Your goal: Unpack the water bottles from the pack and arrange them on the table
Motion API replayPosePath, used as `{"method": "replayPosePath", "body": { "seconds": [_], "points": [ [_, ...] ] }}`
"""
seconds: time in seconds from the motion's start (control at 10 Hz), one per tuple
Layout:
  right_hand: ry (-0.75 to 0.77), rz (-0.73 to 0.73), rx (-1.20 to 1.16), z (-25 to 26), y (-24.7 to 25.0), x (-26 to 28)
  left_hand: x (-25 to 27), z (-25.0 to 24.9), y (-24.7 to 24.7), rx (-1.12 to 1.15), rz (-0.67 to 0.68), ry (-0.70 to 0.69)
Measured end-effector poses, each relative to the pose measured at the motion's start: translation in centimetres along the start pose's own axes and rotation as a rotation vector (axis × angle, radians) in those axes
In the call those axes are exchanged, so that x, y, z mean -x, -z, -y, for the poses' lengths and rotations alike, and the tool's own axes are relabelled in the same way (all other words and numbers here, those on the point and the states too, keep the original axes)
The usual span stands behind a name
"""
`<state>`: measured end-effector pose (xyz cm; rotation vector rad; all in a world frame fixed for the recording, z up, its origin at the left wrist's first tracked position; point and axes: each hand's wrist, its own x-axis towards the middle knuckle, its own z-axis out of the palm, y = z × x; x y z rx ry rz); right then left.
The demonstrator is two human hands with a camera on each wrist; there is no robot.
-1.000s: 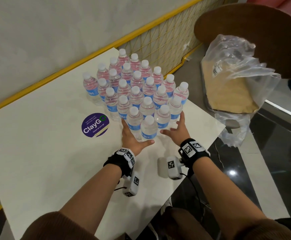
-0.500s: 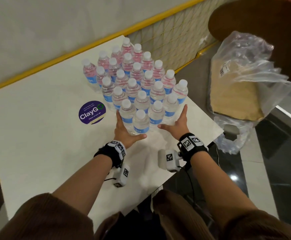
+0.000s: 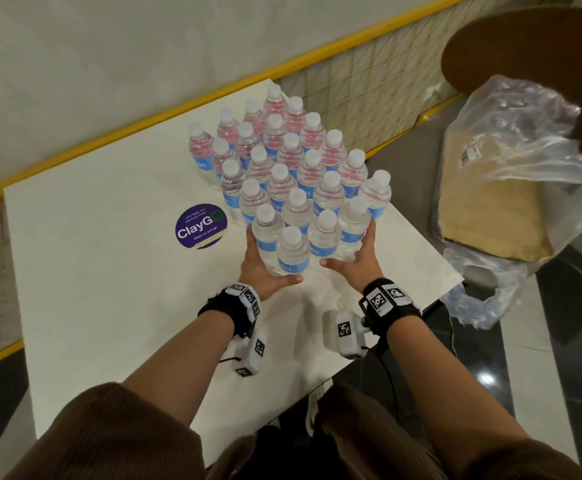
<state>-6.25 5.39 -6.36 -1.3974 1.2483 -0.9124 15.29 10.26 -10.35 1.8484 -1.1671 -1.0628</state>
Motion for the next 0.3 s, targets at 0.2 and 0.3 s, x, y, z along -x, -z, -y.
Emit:
{"method": "replayPosePath", "body": {
  "seconds": [0.2,0.3],
  "points": [
    [-0.299,0.045,0.263,1.8,1.5,1.4,1.5,-2.0,0.9,-0.001,0.051,0.012],
    [-0.459,0.175,0.47,2.2,2.9,2.8,3.2,-1.6,1.5,-0.015,0.026,0.094]
  ]
}}
